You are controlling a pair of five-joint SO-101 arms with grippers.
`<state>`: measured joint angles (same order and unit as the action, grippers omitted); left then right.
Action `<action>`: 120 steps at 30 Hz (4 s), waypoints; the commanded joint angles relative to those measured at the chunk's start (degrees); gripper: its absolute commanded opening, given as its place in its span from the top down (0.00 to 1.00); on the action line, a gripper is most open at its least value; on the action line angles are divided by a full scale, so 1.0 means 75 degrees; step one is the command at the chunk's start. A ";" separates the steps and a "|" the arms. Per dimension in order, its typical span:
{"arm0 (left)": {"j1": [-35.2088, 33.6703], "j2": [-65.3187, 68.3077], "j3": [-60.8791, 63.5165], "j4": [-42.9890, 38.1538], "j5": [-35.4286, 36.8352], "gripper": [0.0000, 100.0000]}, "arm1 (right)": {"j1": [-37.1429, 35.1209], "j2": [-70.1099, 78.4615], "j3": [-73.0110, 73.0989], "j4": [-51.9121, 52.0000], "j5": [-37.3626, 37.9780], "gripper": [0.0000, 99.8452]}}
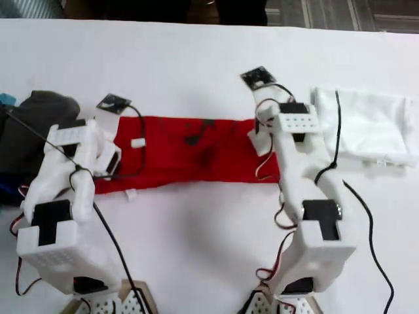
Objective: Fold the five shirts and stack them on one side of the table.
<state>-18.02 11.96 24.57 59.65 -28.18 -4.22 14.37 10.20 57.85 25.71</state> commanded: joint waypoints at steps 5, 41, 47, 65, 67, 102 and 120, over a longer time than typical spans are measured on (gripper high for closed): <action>-0.0164 0.0047 0.0053 -0.0211 -0.0047 0.91 | 0.0416 -0.0697 -0.0117 0.0299 -0.0023 0.98; -0.0164 0.0047 0.0041 -0.0211 -0.0047 0.91 | 0.0076 0.0885 -0.4630 0.1119 -0.0035 0.98; -0.0164 0.0047 0.0041 -0.0211 -0.0047 0.91 | 0.1284 0.1073 -0.5040 0.1553 -0.0059 0.87; -0.0164 0.0047 0.0053 -0.0211 0.0000 0.91 | 0.2139 0.2760 -0.5404 0.0686 0.1313 0.80; -0.0164 0.0047 0.0053 -0.0211 0.0000 0.91 | 0.1975 0.2960 -0.5673 0.0733 0.1313 0.81; -0.0164 0.0047 0.0053 -0.0211 0.0000 0.91 | 0.1705 0.7238 -1.1171 0.2667 0.1371 0.98; -0.0164 0.0047 0.0064 -0.0211 0.0000 0.91 | 0.1741 0.6793 -1.1229 0.3124 0.1325 0.84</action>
<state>-18.02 11.87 24.84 59.47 -28.18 8.35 68.97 -71.74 78.95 35.47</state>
